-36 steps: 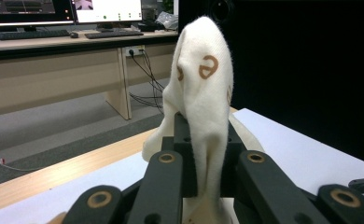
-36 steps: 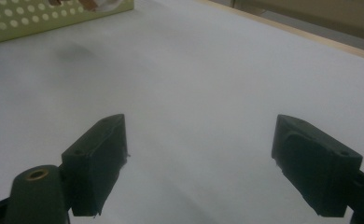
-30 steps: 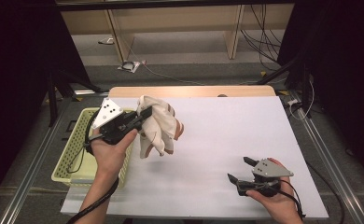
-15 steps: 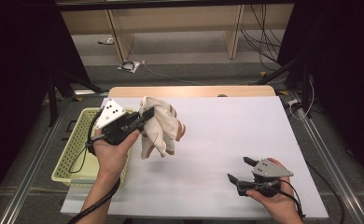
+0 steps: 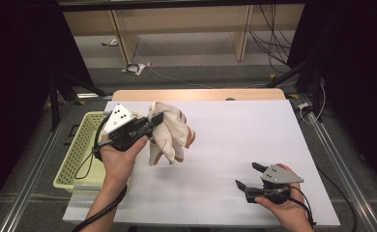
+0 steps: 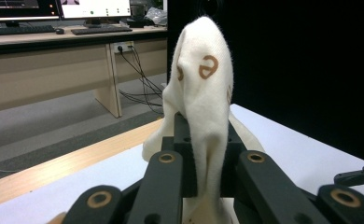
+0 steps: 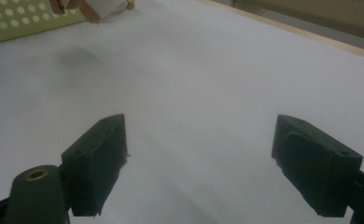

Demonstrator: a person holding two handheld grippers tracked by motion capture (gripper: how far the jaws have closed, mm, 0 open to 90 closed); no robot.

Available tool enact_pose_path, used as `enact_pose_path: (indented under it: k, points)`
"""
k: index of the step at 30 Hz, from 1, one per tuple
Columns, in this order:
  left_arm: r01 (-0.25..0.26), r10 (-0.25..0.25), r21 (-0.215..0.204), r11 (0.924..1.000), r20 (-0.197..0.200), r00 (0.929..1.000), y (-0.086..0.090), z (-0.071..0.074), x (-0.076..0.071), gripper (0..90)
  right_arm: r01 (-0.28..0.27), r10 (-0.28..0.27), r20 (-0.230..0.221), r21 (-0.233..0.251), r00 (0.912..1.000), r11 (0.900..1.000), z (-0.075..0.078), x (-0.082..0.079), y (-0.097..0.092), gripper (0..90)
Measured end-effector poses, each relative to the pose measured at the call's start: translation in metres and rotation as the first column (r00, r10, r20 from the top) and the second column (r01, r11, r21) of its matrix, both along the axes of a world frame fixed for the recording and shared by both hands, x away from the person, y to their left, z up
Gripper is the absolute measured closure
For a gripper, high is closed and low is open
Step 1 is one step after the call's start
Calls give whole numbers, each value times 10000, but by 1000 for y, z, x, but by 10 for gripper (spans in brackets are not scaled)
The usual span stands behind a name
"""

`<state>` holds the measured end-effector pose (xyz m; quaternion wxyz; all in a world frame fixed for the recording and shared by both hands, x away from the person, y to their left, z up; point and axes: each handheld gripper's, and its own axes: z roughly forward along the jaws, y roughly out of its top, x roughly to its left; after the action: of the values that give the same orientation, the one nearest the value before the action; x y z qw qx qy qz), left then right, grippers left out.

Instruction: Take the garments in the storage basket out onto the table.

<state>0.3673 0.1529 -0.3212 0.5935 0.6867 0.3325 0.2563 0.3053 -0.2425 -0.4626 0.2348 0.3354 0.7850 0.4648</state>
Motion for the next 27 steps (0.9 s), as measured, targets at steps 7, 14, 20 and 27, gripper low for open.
enact_pose_path:
  k: [7,14,20,27]
  points:
    - [53,-53,51,10000,-30,10000,-2,-1,0,833,0,0,-19,7,10000,10000,0,0,0,191]
    - [148,-148,52,9999,-66,9999,-5,-3,0,834,5,-5,-63,17,10000,10000,0,0,0,191]
    - [239,-238,54,9997,-98,9997,-9,-5,0,833,4,-4,-60,13,10000,10000,0,0,0,191]
    - [296,-295,103,9995,-161,9994,-11,-7,1,833,-2,2,-29,-1,10000,10000,0,0,0,191]
